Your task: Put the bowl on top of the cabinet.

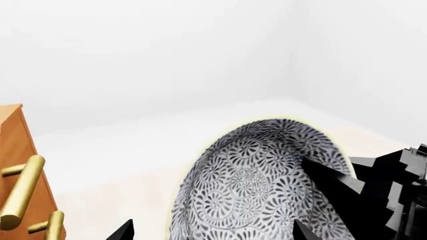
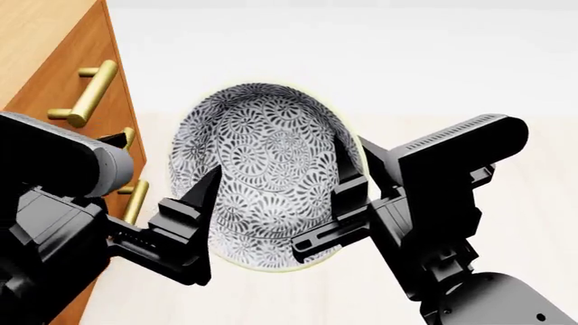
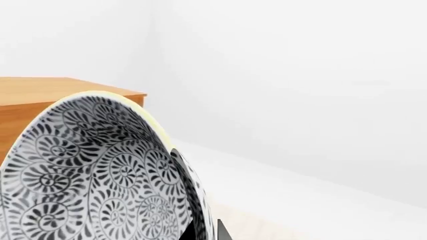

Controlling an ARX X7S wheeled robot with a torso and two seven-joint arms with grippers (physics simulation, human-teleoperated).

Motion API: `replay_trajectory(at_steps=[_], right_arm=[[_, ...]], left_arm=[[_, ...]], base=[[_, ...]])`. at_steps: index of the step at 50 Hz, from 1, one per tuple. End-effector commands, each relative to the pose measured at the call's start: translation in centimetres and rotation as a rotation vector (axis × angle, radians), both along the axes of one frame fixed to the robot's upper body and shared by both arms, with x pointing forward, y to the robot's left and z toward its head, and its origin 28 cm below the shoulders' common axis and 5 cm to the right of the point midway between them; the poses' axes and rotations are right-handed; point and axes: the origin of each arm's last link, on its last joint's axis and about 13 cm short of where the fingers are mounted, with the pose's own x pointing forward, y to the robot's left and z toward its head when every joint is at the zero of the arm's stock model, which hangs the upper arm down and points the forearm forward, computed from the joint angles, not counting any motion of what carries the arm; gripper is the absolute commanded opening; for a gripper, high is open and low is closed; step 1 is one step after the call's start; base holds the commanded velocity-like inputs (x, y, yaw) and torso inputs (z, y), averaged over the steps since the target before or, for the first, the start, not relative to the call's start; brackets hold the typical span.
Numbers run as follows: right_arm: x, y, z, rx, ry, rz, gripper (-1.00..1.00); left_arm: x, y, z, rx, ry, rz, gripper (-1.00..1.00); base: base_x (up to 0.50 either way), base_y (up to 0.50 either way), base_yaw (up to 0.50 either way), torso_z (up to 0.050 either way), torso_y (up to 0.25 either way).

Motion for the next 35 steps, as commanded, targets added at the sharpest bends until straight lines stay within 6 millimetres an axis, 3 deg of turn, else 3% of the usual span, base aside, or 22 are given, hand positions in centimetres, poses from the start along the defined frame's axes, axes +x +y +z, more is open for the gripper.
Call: replay_trajectory(at_steps=[1, 35], right_arm=[[0.0, 0.0, 0.3, -0.007, -0.025, -0.002, -1.00], [-0.3, -0.1, 0.5, -0.017, -0.031, 0.001, -1.00]], left_arm=[[1.1, 0.2, -0.7, -0.006, 0.047, 0.003, 1.00], [4.1, 0.5, -2.4, -0.027, 0.115, 0.056, 1.00]], base=[[0.00, 0.00, 0.00, 0.000, 0.000], [0.00, 0.00, 0.00, 0.000, 0.000]])
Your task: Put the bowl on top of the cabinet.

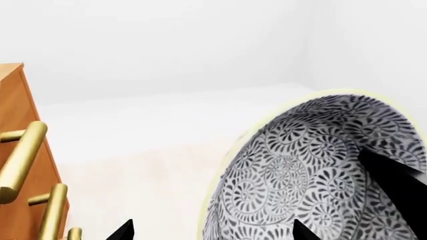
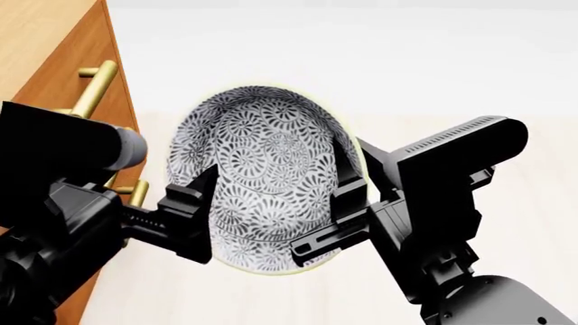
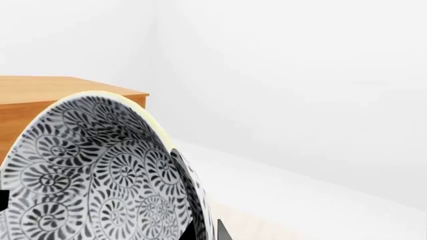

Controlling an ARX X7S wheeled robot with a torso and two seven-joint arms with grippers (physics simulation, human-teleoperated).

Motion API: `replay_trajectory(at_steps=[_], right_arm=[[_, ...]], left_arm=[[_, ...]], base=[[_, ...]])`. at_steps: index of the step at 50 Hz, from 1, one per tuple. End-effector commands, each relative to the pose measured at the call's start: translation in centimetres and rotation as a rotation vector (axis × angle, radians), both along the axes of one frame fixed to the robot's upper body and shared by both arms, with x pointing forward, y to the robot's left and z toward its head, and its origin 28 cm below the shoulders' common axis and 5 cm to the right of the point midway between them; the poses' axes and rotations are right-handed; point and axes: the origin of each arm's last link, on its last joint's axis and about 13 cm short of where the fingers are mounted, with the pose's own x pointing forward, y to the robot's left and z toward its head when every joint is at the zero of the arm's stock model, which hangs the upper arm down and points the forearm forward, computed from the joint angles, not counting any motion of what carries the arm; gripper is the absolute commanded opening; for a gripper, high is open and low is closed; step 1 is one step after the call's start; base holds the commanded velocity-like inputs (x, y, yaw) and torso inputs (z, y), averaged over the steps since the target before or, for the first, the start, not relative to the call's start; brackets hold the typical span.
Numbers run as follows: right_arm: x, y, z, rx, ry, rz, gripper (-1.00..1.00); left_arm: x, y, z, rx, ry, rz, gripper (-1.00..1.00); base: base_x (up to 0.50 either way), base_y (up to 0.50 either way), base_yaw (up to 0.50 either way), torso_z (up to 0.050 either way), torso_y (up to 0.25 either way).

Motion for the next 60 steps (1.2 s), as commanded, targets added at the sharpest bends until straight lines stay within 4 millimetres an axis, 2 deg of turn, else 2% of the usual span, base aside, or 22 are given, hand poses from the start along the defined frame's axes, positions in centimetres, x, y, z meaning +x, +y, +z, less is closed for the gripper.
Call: replay_trajectory(at_steps=[1, 7, 24, 25, 27, 38, 52, 60], right_arm=[[-0.2, 0.0, 0.6, -0.006, -0.030, 0.000, -1.00], [-0.3, 0.1, 0.7, -0.012, -0.036, 0.009, -1.00], [-0.4, 0.2, 0.6, -0.012, -0.036, 0.018, -1.00], [-0.4, 0.2, 0.5, -0.013, -0.037, 0.018, -1.00], [-0.4, 0.2, 0.4, -0.014, -0.036, 0.018, -1.00], [-0.3, 0.2, 0.4, -0.011, -0.033, 0.016, -1.00], [-0.2, 0.2, 0.4, -0.018, -0.029, 0.004, -1.00], [-0.3, 0.3, 0.3, -0.033, -0.018, 0.010, -1.00]], left_arm=[[1.0, 0.1, -0.6, -0.004, 0.022, 0.015, 1.00], [2.0, 0.3, -0.7, -0.018, 0.045, 0.031, 1.00], [2.8, 0.3, -1.5, -0.035, 0.072, 0.023, 1.00], [2.8, 0.3, -1.6, -0.027, 0.071, 0.044, -1.00], [2.4, 0.1, -1.5, 0.018, 0.031, 0.014, -1.00], [2.4, 0.4, -1.6, 0.013, 0.031, 0.037, -1.00], [1.7, 0.2, -0.8, -0.002, -0.013, 0.010, -1.00], [1.6, 0.1, -0.7, 0.092, -0.024, 0.075, -1.00]], base=[[0.00, 0.00, 0.00, 0.000, 0.000], [0.00, 0.00, 0.00, 0.000, 0.002], [0.00, 0.00, 0.00, 0.000, 0.000], [0.00, 0.00, 0.00, 0.000, 0.000], [0.00, 0.00, 0.00, 0.000, 0.000], [0.00, 0.00, 0.00, 0.000, 0.001], [0.00, 0.00, 0.00, 0.001, 0.000], [0.00, 0.00, 0.00, 0.000, 0.001]])
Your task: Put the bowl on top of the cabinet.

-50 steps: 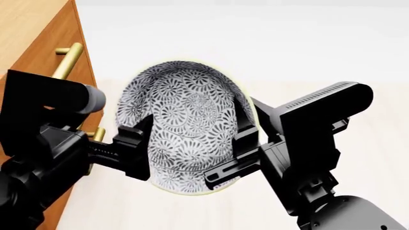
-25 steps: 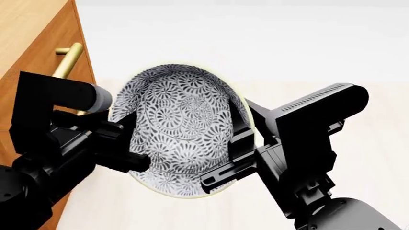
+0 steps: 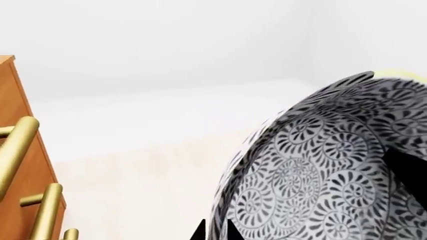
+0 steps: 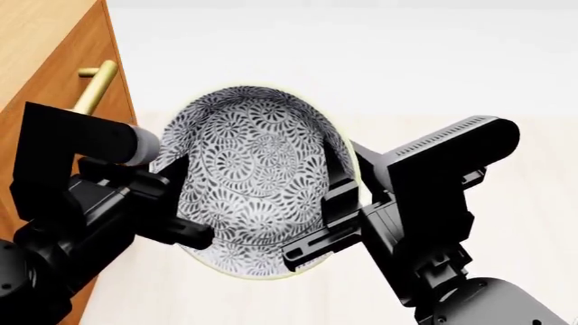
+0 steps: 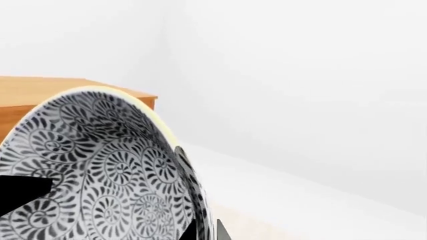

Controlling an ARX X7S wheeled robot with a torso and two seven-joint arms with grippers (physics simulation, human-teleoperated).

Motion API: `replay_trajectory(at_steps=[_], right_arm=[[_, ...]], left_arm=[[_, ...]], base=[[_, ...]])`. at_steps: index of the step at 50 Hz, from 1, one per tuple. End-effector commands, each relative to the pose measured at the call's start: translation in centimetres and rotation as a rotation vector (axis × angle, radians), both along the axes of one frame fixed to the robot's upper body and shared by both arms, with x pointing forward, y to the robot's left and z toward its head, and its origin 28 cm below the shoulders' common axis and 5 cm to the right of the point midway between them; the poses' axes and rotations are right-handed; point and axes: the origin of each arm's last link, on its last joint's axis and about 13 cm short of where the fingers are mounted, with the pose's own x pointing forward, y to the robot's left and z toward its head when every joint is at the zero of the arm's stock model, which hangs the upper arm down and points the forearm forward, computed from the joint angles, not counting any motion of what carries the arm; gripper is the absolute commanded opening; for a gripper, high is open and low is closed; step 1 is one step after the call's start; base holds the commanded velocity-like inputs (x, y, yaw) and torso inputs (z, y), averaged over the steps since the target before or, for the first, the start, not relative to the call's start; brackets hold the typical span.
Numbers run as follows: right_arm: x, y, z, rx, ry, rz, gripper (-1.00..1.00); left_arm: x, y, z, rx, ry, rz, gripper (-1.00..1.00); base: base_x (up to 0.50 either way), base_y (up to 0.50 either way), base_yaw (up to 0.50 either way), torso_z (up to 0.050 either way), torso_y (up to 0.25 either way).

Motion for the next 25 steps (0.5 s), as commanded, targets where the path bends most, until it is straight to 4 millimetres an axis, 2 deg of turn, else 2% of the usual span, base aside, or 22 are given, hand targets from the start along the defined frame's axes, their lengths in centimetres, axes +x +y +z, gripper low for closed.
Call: replay_trajectory(at_steps=[1, 3, 4, 25], right_arm=[[0.00, -0.10, 0.06, -0.026, -0.007, -0.012, -1.00], [0.18, -0.15, 0.03, -0.029, 0.007, -0.026, -1.00], [0.18, -0.14, -0.02, -0.035, 0.004, -0.031, 1.00], [-0.04, -0.48, -0.22, -0.069, 0.027, -0.045, 1.00]], left_arm=[[-0.07, 0.10, 0.25, 0.088, -0.038, 0.078, -1.00], [-0.01, 0.11, 0.23, 0.087, -0.034, 0.078, -1.00], [0.00, 0.13, 0.25, 0.086, -0.036, 0.076, -1.00], [0.28, 0.19, -0.12, 0.077, -0.033, 0.080, -1.00]], base=[[0.00, 0.00, 0.00, 0.000, 0.000], [0.00, 0.00, 0.00, 0.000, 0.000], [0.00, 0.00, 0.00, 0.000, 0.000], [0.00, 0.00, 0.00, 0.000, 0.000]])
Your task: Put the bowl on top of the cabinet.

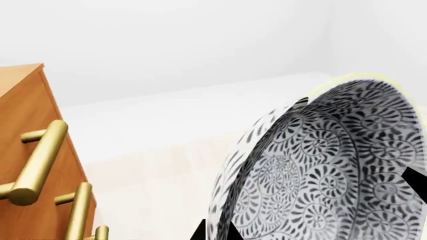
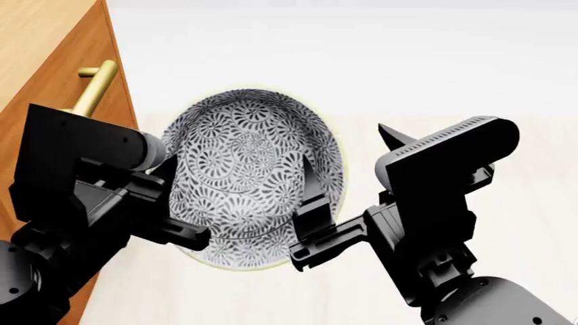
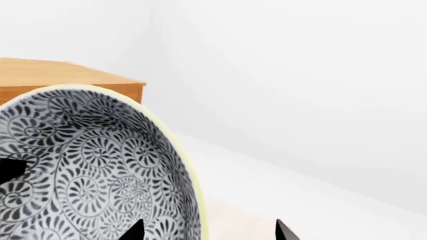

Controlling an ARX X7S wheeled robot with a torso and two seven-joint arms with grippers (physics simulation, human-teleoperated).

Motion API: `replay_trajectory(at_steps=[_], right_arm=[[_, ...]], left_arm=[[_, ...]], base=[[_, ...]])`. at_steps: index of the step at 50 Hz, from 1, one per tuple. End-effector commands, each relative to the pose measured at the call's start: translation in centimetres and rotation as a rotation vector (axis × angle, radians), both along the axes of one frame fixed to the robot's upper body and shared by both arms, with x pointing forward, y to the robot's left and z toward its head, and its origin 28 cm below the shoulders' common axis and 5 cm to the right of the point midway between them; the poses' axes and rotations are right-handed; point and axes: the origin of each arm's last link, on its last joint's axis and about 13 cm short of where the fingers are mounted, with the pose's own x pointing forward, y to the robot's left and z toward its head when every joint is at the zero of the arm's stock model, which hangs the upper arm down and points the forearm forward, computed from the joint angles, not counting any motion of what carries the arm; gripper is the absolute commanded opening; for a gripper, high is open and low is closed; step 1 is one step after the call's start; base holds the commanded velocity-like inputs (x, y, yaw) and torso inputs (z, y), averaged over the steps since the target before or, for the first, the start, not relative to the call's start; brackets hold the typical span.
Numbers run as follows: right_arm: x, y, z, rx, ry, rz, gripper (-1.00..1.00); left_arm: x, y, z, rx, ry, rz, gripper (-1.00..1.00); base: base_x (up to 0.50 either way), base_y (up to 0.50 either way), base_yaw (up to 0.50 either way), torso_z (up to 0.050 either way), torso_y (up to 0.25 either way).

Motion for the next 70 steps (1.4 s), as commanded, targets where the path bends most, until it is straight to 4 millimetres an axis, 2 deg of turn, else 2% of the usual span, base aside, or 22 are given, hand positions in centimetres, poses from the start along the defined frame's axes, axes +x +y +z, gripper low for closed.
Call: replay_trajectory(at_steps=[1, 11, 16, 17, 21, 31, 36, 43, 47, 56, 57, 60, 64, 70], right_arm=[[-0.1, -0.1, -0.2, -0.023, 0.010, -0.002, 1.00], [-0.4, -0.5, -0.2, -0.009, 0.007, -0.007, 1.00], [-0.5, -0.8, -0.6, -0.002, 0.010, -0.016, 1.00], [-0.7, -1.1, -0.7, 0.006, 0.009, -0.017, 1.00], [-0.7, -1.5, -1.2, 0.013, 0.017, -0.029, 1.00], [-2.0, -3.5, -2.2, 0.106, 0.005, -0.057, 1.00], [-3.0, -4.9, -3.8, 0.185, 0.005, -0.062, 1.00], [-4.3, -5.5, -4.4, 0.250, -0.031, -0.058, 1.00], [-5.1, -5.7, -5.1, 0.286, -0.060, -0.071, 1.00], [-6.1, -6.0, -7.2, 0.363, -0.087, -0.090, 1.00], [-6.1, -6.2, -8.0, 0.390, -0.079, -0.104, 1.00], [-5.7, -6.4, -9.9, 0.409, -0.055, -0.129, 1.00], [-6.1, -6.8, -10.8, 0.476, -0.059, -0.130, 1.00], [-6.1, -6.4, -12.6, 0.484, -0.055, -0.140, 1.00]], left_arm=[[0.3, 0.1, 0.1, -0.002, -0.016, 0.023, -1.00], [0.4, 0.1, 0.4, 0.008, -0.049, 0.005, -1.00], [1.0, 0.0, 0.7, 0.022, -0.076, 0.036, -1.00], [1.4, -0.2, 0.9, 0.068, -0.126, 0.088, -1.00], [1.9, -0.5, 1.1, 0.090, -0.151, 0.065, -1.00], [2.7, -1.5, 2.0, 0.127, -0.169, 0.019, -1.00], [2.9, -2.2, 2.3, 0.150, -0.158, -0.009, -1.00], [2.9, -2.9, 3.0, 0.207, -0.156, -0.010, -1.00], [2.7, -3.2, 3.9, 0.301, -0.225, 0.065, -1.00], [2.1, -3.6, 6.8, 0.358, -0.287, 0.085, -1.00], [1.8, -3.6, 7.6, 0.318, -0.252, 0.031, -1.00], [1.5, -3.7, 8.3, 0.353, -0.272, 0.050, -1.00], [0.8, -4.2, 9.3, 0.379, -0.280, 0.020, -1.00], [0.2, -5.1, 11.0, 0.431, -0.305, 0.021, -1.00]], base=[[0.00, 0.00, 0.00, 0.000, 0.000], [0.00, 0.00, 0.00, 0.000, 0.000], [0.00, 0.00, 0.00, 0.000, 0.000], [0.00, 0.00, 0.00, 0.000, 0.000], [0.00, 0.00, 0.00, 0.002, 0.003], [0.00, 0.00, 0.00, 0.000, 0.000], [0.00, 0.00, 0.00, 0.000, 0.000], [0.00, 0.00, 0.00, 0.000, 0.001], [0.00, 0.00, 0.00, 0.000, 0.000], [0.00, 0.00, 0.00, 0.000, 0.000], [0.00, 0.00, 0.00, 0.000, 0.000], [0.00, 0.00, 0.00, 0.000, 0.000], [0.00, 0.00, 0.00, 0.000, 0.002], [0.00, 0.00, 0.00, 0.000, 0.000]])
